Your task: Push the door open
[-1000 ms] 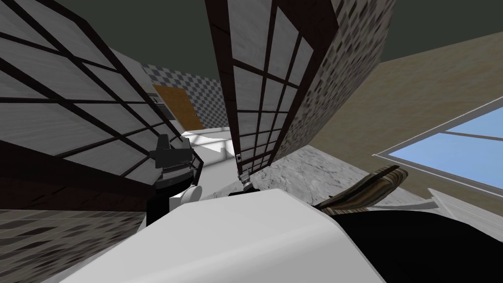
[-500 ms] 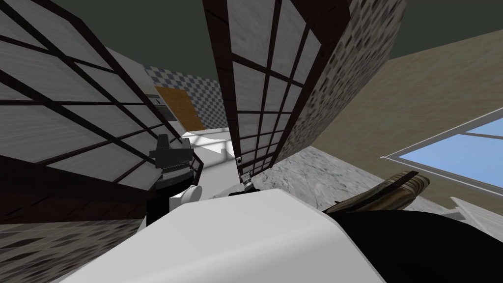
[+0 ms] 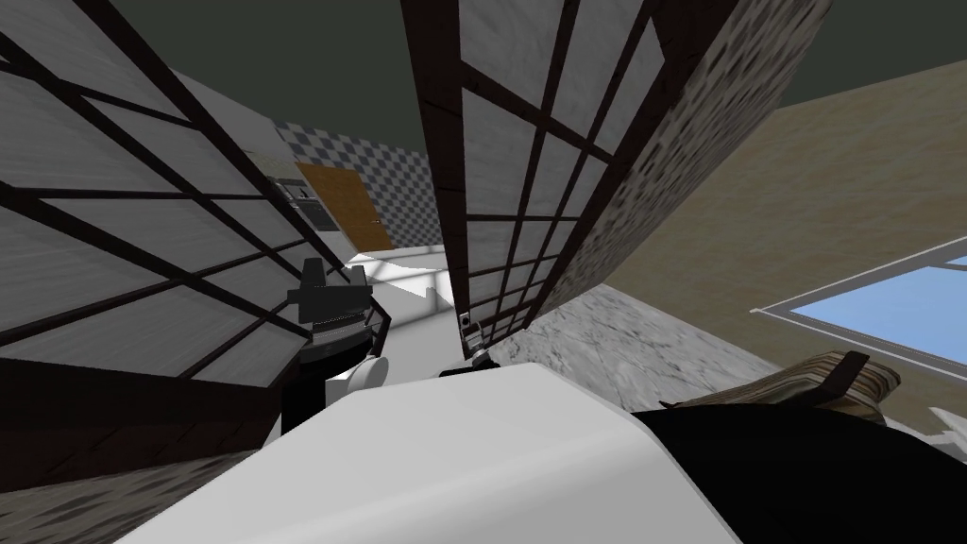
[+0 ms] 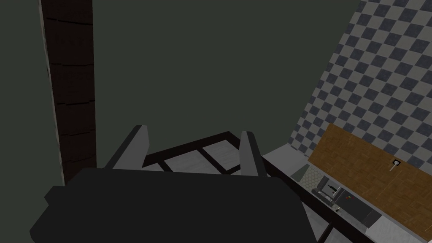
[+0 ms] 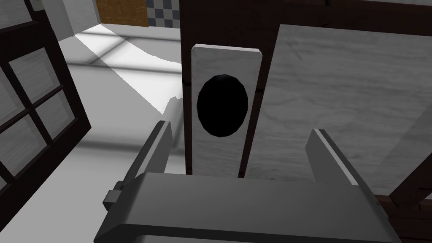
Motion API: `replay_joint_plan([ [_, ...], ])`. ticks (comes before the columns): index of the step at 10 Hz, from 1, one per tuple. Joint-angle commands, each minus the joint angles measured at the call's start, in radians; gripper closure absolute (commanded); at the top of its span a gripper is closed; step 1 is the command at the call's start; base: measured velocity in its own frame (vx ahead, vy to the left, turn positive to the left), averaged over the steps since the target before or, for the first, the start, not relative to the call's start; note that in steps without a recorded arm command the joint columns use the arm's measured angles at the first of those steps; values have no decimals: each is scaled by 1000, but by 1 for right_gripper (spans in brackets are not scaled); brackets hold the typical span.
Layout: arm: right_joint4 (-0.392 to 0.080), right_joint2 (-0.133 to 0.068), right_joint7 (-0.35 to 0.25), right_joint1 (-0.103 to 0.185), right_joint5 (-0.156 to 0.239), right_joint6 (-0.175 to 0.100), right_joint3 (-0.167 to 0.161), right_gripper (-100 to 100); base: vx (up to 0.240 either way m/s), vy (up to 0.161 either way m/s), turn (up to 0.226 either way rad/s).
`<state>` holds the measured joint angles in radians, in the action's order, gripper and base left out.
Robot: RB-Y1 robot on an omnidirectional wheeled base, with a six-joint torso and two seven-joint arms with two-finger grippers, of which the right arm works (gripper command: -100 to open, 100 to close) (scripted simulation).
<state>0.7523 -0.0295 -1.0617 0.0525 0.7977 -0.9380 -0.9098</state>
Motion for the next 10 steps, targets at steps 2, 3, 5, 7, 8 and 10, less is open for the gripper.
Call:
replay_joint_plan([
  [2, -4, 26, -5, 4, 3, 0, 5, -100, 180, 48, 26],
  [3, -10, 22, -6, 7, 2, -1, 4, -100, 83, 17, 1],
  [5, -10, 22, -6, 7, 2, -1, 4, 100, -27, 2, 16],
  [7, -10, 22, -6, 7, 2, -1, 4, 100, -14, -2, -8],
  [8, -10, 22, -6, 7, 2, -1, 4, 100, 0, 0, 0],
  [10, -12, 13, -4, 8, 7, 0, 16, 100, 52, 29, -7],
])
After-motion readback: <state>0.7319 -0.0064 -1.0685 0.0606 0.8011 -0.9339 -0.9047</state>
